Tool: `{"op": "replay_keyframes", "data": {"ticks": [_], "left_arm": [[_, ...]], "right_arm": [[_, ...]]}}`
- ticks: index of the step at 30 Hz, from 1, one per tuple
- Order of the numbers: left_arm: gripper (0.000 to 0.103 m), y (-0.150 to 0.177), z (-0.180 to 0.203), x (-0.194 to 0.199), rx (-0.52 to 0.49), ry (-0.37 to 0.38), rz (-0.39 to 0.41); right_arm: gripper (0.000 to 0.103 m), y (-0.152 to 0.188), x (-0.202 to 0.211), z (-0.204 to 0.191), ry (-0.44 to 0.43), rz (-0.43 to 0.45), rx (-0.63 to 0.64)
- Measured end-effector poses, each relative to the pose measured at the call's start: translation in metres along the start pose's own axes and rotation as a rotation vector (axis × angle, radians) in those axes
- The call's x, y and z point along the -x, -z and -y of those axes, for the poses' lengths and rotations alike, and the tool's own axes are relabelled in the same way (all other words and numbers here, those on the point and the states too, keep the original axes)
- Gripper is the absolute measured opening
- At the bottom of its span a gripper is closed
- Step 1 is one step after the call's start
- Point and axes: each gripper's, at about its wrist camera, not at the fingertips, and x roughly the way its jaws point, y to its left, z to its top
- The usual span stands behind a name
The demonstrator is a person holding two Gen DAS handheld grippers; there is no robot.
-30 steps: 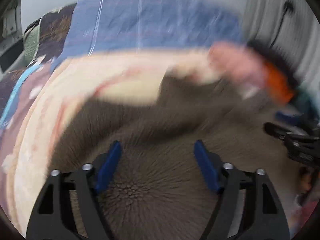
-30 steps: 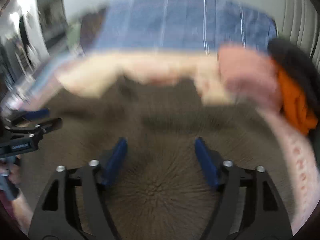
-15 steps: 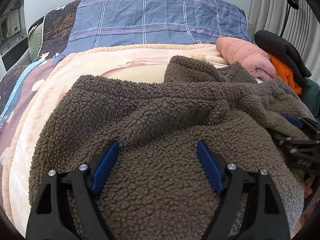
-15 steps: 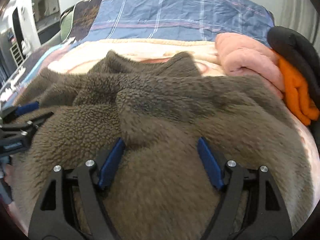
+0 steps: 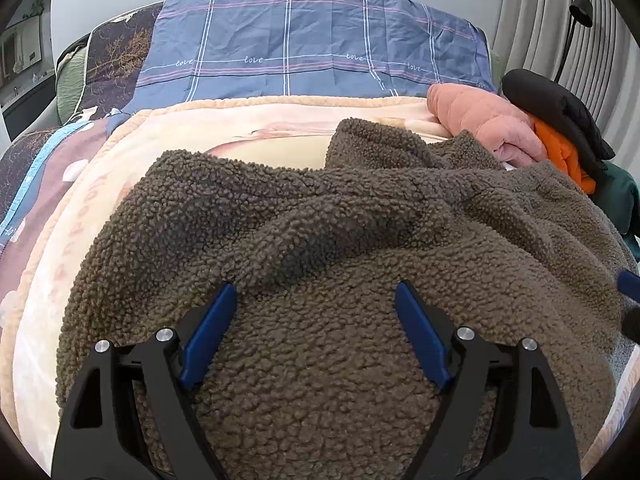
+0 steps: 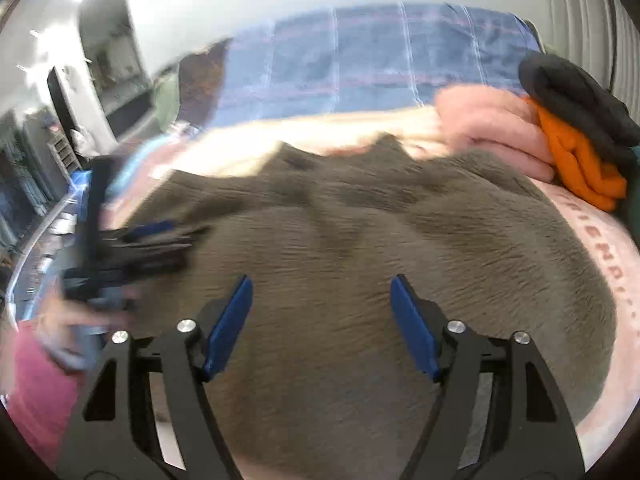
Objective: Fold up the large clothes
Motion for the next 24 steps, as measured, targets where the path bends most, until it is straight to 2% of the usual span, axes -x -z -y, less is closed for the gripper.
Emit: {"op": "replay_keyframes", "data": {"ticks": [1, 3, 5, 6, 8, 10, 13, 14, 15, 17, 19, 22, 24], "left_arm": [[0.083, 0.0, 0.0, 0.0, 0.0, 0.0, 0.001], [0.083, 0.0, -0.001, 0.001, 0.003, 0.005, 0.002], [0.083, 0.001, -0.001, 0.001, 0.007, 0.016, 0.007], [0.083, 0.001, -0.001, 0.001, 0.008, 0.017, 0.007], [0.083, 0.001, -0.002, 0.002, 0.01, 0.023, 0.012], [0.083, 0.001, -0.003, 0.002, 0.014, 0.025, 0.015], [0.083, 0.002, -0.003, 0.002, 0.017, 0.027, 0.021], [0.083, 0.002, -0.003, 0.002, 0.018, 0.027, 0.021], [0.083, 0.002, -0.003, 0.002, 0.017, 0.027, 0.021], [0.084, 0.004, -0.002, 0.003, 0.014, 0.03, 0.028], [0.084, 0.006, -0.001, 0.005, 0.004, 0.015, 0.037], [0.084, 0.006, -0.001, 0.005, 0.006, 0.014, 0.037], [0.084, 0.006, -0.001, 0.005, 0.008, 0.017, 0.037]], "right_arm": [[0.068, 0.004, -0.005, -0.005, 0.017, -0.016, 0.013], [0.068, 0.026, -0.043, -0.007, 0.045, -0.132, 0.008], [0.068, 0.04, -0.058, -0.011, 0.096, -0.072, 0.045], [0.068, 0.038, -0.054, -0.017, 0.121, -0.069, 0.061], [0.067, 0.03, -0.047, -0.016, 0.104, -0.096, 0.006], [0.05, 0.024, -0.024, -0.012, 0.065, -0.098, -0.077], [0.039, 0.036, 0.006, -0.028, 0.032, -0.041, 0.005], [0.038, 0.044, 0.002, -0.033, 0.051, -0.066, 0.035], [0.039, 0.059, -0.012, -0.028, 0.05, -0.14, 0.033], [0.038, 0.075, -0.022, -0.024, 0.062, -0.115, 0.05], [0.039, 0.069, -0.02, -0.031, 0.082, -0.124, 0.069], [0.037, 0.05, -0.019, -0.023, 0.033, -0.183, 0.015], [0.037, 0.027, -0.012, -0.013, 0.007, -0.17, -0.045]]}}
